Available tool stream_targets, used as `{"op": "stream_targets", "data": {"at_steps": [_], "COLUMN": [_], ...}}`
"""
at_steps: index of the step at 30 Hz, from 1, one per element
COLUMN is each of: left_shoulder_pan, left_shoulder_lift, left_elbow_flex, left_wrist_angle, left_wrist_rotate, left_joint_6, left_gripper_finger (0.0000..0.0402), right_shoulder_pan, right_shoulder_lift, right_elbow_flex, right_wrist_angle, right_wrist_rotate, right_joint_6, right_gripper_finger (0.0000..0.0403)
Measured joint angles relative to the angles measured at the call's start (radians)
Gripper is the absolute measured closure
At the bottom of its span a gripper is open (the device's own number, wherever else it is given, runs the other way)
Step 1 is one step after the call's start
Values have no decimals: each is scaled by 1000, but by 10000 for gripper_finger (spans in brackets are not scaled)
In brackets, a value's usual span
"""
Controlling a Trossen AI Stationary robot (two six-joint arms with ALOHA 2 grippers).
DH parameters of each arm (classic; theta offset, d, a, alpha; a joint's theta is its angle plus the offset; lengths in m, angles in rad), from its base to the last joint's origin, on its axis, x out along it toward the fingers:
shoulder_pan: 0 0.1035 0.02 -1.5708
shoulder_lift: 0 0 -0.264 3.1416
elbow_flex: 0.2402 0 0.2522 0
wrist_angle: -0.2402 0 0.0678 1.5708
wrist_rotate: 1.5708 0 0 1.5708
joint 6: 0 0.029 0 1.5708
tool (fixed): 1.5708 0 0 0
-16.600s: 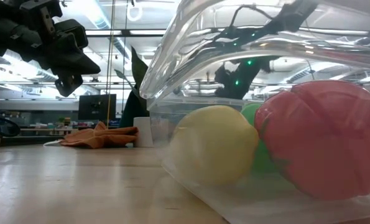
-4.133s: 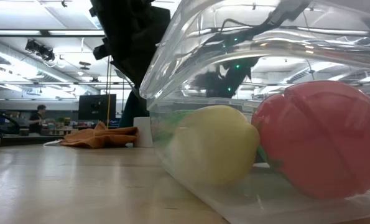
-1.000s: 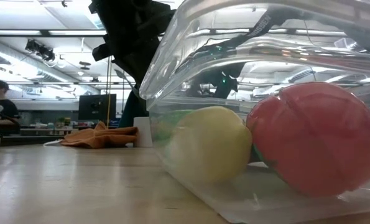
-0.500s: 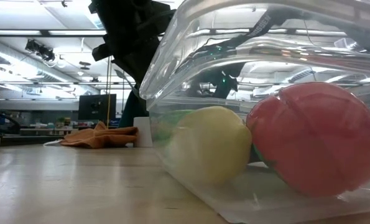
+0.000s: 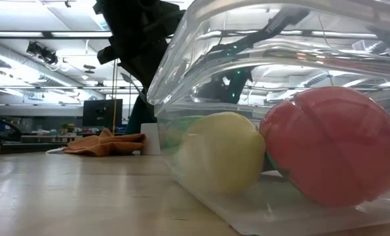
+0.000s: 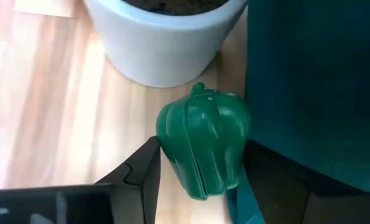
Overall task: Pick and placing Produce into tupperware
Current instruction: Put the bell pepper into the transparent bin
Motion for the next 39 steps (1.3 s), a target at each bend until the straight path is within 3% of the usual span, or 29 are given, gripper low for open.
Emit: {"op": "stream_targets", "data": {"at_steps": [7, 17, 23, 31, 39], "left_shoulder_pan": [0, 0, 0, -5, -43], "left_shoulder_lift": [0, 0, 0, 0, 0], "left_elbow_flex": [0, 0, 0, 0, 0], "left_wrist_angle": [1, 5, 35, 46, 45], "left_wrist_rotate": [-1, -3, -3, 1, 2], "left_joint_6": [5, 5, 5, 4, 5], "left_gripper_finger": [372, 396, 386, 383, 394], "right_shoulder_pan": [0, 5, 33, 125, 293], "right_shoulder_lift": [-58, -149, -242, -380, -492], "right_elbow_flex": [0, 0, 1, 1, 2], "right_wrist_angle": [-135, -366, -487, -646, -727], "right_wrist_rotate": [-26, -79, -145, -299, -345], "right_joint_6": [23, 78, 118, 180, 316], "right_gripper_finger": [236, 238, 238, 238, 238]}}
